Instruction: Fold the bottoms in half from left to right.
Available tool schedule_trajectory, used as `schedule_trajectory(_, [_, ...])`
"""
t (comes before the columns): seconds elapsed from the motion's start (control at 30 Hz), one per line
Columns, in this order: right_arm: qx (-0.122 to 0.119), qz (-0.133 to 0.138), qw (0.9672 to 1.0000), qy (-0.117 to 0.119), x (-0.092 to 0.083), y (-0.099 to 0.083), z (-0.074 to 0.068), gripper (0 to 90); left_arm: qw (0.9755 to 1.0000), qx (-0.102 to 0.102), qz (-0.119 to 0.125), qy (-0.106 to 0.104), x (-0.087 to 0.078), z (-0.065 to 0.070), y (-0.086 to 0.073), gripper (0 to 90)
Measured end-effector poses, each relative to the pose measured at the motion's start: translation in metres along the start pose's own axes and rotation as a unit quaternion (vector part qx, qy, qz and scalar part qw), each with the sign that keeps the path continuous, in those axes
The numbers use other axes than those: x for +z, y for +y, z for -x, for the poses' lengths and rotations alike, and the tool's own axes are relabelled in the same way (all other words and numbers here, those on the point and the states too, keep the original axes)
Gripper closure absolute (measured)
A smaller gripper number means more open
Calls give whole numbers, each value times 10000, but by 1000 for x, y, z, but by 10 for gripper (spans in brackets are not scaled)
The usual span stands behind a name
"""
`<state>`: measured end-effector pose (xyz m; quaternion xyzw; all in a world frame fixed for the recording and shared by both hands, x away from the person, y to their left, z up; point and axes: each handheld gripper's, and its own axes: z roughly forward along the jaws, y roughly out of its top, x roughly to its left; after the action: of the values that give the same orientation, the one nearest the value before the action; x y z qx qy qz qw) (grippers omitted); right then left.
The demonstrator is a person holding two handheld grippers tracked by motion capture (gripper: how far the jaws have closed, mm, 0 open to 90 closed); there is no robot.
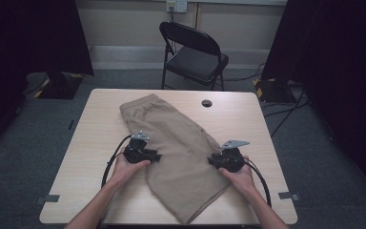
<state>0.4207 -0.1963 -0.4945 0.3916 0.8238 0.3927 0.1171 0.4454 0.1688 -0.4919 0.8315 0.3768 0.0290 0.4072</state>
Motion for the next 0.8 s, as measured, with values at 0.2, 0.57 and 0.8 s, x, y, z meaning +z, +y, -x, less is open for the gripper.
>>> schedule_trajectory(0.2, [-201, -50, 9996, 211, 0, -3, -24, 700, 9999, -73, 27, 127, -7, -11, -3, 647])
schedule_trajectory(0.57, [-163, 528, 9983, 171, -13, 17, -27, 677, 9998, -85, 105, 146, -10, -18, -4, 648])
schedule_trajectory(0.8, [19, 313, 9987, -410, -2, 16, 9, 592, 9997, -66, 136, 166, -9, -19, -4, 651])
